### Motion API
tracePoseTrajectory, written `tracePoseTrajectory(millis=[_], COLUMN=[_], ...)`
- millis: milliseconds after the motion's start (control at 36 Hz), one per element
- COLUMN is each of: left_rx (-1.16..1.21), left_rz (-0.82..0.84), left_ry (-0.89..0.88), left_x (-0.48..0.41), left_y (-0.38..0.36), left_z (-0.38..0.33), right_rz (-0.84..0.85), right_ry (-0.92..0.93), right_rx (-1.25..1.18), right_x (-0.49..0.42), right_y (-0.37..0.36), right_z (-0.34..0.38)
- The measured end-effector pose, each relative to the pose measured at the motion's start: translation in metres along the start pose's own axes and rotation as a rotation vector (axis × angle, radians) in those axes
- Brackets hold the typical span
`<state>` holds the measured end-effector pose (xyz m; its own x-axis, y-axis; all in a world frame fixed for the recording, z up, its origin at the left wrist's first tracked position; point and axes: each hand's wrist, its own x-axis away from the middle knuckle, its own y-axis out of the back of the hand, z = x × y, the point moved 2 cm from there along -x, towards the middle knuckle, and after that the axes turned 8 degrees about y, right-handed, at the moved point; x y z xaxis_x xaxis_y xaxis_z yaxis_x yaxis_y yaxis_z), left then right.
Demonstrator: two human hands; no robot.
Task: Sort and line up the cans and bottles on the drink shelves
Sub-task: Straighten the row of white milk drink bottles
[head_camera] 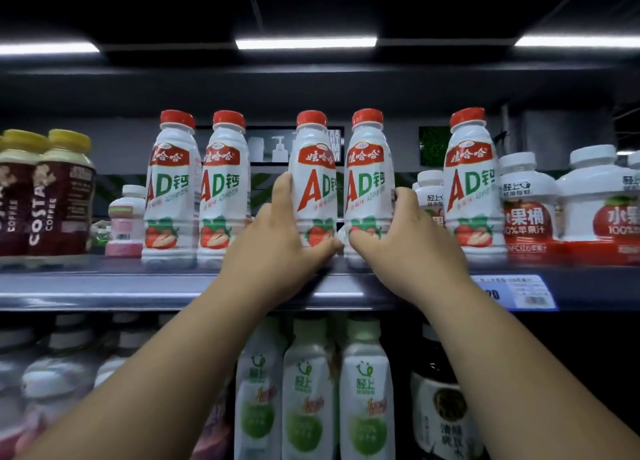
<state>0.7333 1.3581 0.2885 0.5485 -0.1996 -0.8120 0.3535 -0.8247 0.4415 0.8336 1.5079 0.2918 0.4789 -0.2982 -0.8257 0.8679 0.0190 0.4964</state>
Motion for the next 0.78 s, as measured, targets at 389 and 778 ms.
tracePoseTrajectory(millis=[389,778], left_rx=[0.008,0.022], left_rz=[-0.039,-0.091], left_ry=[-0.063,-0.05], left_x=[0.006,0.009], left_y=[0.001,0.006], left_z=[-0.001,-0.005], right_rz=[-0.044,0.002], right_ry=[0.069,-0.021], right_rx=[0.017,0.045], right_x=[0.008,-0.005], right_y=[0.004,-0.006], right_z=[-0.001,0.025])
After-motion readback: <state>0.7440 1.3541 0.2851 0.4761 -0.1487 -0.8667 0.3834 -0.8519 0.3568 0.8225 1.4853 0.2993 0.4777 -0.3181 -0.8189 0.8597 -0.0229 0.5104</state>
